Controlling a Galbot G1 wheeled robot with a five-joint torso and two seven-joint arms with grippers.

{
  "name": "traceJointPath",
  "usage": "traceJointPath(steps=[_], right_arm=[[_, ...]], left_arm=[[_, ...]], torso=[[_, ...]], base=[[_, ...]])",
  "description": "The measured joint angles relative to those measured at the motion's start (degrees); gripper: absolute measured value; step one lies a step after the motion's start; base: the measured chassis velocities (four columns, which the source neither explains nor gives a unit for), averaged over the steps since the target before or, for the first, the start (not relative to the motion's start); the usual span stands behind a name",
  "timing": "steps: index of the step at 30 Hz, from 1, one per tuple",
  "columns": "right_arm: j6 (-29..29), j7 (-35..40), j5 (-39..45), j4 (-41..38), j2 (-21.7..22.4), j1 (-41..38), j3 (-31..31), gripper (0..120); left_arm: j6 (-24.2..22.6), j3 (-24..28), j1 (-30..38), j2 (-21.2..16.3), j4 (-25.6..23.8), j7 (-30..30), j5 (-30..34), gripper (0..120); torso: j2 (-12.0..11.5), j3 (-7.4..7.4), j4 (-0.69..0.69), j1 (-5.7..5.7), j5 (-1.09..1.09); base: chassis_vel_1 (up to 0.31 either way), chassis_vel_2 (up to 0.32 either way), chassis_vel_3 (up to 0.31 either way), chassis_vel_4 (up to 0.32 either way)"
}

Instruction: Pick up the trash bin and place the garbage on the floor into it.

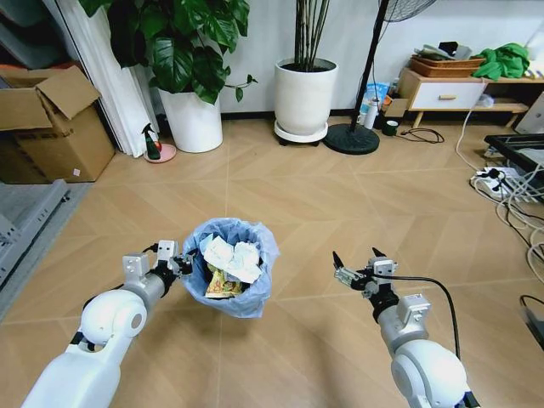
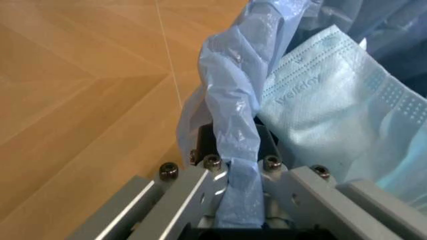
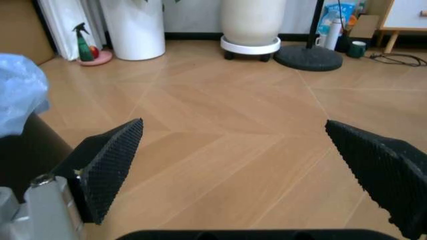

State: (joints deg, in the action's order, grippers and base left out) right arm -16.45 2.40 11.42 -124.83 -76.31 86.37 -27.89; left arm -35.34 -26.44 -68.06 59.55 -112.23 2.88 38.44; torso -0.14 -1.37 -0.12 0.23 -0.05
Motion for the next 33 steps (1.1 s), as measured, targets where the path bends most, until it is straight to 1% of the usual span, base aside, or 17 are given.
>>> traceJointPath(steps=[20, 24, 28, 33], right_arm=[[0.0, 0.0, -0.2, 0.0, 0.0, 0.1, 0.4, 100], [1.0, 0.0, 0.0, 0.3, 0.0, 0.1, 0.4, 100], [1.3, 0.2, 0.4, 0.5, 0.0, 0.0, 0.3, 100], [1.3, 0.2, 0.5, 0.7, 0.0, -0.2, 0.2, 100]], left_arm=[[0.2, -0.1, -0.6, 0.2, -0.3, 0.0, -0.4, 0], [0.2, -0.1, -0.6, 0.3, -0.3, 0.0, -0.4, 0], [0.3, -0.3, -0.5, 0.6, -0.3, 0.2, -0.3, 0], [0.4, -0.9, -0.8, 1.0, -0.2, 1.5, 0.0, 0]], torso=[[0.0, 0.00, -0.01, 0.00, 0.00], [0.0, 0.00, 0.00, 0.00, 0.00], [0.0, 0.01, 0.00, -0.01, 0.00], [0.0, -0.01, -0.01, 0.00, 0.00]], base=[[0.173, -0.175, -0.175, 0.181], [0.165, -0.164, -0.168, 0.172], [0.134, -0.133, -0.131, 0.117], [0.011, -0.016, -0.010, 0.006]])
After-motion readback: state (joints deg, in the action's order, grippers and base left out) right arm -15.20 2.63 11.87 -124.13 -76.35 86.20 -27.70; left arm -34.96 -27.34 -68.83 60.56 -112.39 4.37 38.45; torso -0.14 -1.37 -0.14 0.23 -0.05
